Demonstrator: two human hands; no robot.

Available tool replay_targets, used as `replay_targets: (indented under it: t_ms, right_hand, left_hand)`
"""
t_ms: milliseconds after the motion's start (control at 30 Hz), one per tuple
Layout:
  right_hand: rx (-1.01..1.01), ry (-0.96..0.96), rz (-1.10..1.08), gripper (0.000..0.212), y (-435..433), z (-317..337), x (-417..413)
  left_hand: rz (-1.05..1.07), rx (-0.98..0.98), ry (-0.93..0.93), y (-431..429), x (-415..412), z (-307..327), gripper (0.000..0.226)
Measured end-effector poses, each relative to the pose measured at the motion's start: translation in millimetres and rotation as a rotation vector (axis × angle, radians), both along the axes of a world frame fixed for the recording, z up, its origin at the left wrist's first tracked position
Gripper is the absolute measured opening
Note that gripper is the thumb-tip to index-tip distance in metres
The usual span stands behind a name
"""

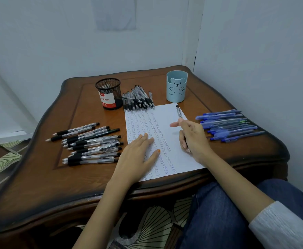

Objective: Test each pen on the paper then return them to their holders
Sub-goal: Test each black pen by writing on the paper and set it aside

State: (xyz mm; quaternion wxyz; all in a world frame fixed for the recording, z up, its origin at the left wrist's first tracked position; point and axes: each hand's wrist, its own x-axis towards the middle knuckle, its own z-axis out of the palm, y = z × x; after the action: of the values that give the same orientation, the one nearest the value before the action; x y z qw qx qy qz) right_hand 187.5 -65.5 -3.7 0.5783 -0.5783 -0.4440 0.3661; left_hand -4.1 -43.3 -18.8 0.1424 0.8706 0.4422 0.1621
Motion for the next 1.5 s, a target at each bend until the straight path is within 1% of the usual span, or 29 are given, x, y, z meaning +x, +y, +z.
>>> replay_targets:
  t_ms: [100,200,267,400,467,567,667,767,833,967,1100,1233,1367,1500]
  right_hand:
    - [-0.029,0.004,0.019,0.032,3,-1,0]
    - [-0.083,0.132,0.073,0.037,7,-1,1]
    - [-0.12,0.164,0.098,0.037,10,2,3]
    - [-0.179,0.058,0.163,0.017,18,12,6]
    - [-0.157,0.001,0.168,0.018,29,18,9]
    - [-0.178,-0.147,0.14,0.021,61,31,13]
    - [-0.208,-0.211,0.153,0.022,96,44,14]
    - [-0.191,-0.392,0.164,0.018,129,50,12]
    - [-0.16,-0.466,0.138,0.019,149,50,9]
    - [-0.124,-0.55,0.048,0.021,183,45,2]
    - [-0.131,-0.618,0.034,0.023,209,38,-4]
    - [-0.113,-0.687,0.015,0.02,224,34,-10]
    - [-0.076,-0.691,0.002,0.02,224,30,-14]
    - [-0.036,-0.671,-0.004,0.013,214,31,-8]
  left_hand:
    - [0.004,0.013,0.022,1,0,3,0.054]
    - [-0.006,0.059,0.062,10,0,10,0.048]
    - [0.01,0.087,0.091,21,1,16,0.045]
    - [0.054,0.072,0.177,52,-1,25,0.052]
    - [0.063,0.032,0.213,67,-3,28,0.055]
    - [0.055,-0.026,0.256,81,-6,31,0.059]
    - [0.059,-0.063,0.184,83,-9,28,0.062]
    - [0.061,-0.038,0.105,81,-10,24,0.062]
    - [0.062,-0.025,0.075,82,-11,21,0.062]
    - [0.068,-0.009,0.058,86,-12,16,0.063]
    - [0.072,-0.021,0.069,88,-12,10,0.064]
    - [0.07,-0.014,0.069,89,-11,7,0.064]
    - [0.068,-0.007,0.05,89,-11,7,0.063]
    - [0.066,-0.009,0.064,88,-12,8,0.063]
